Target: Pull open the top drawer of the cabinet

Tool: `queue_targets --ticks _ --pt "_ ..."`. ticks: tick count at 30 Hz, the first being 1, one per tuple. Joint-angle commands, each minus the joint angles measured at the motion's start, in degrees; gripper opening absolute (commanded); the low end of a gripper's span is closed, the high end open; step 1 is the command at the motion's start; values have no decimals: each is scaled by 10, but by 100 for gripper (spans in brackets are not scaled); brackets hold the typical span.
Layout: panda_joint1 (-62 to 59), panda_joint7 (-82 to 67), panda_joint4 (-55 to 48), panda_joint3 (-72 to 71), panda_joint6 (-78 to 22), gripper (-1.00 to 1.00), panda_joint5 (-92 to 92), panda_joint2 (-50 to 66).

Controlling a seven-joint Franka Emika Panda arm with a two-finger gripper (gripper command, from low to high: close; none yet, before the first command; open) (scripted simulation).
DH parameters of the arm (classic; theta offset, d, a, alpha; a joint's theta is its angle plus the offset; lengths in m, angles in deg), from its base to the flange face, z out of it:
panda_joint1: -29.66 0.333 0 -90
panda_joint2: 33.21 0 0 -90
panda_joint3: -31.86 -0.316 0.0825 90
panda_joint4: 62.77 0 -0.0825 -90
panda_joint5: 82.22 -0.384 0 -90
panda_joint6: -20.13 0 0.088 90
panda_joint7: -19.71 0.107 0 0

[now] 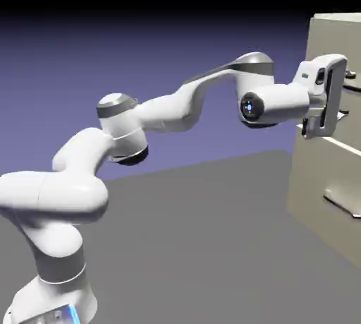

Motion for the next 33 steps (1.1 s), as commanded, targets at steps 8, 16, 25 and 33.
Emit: queue_targets --ticks 8,16,25,33 --pt "-22 6 -38 -5 16 -100 -3 1" --pt "74 -17 128 20 -54 -100 12 -5" --pt "186 -36 315 67 -131 -100 48 -20" --pt "287 -43 481 138 -197 -100 113 -54"
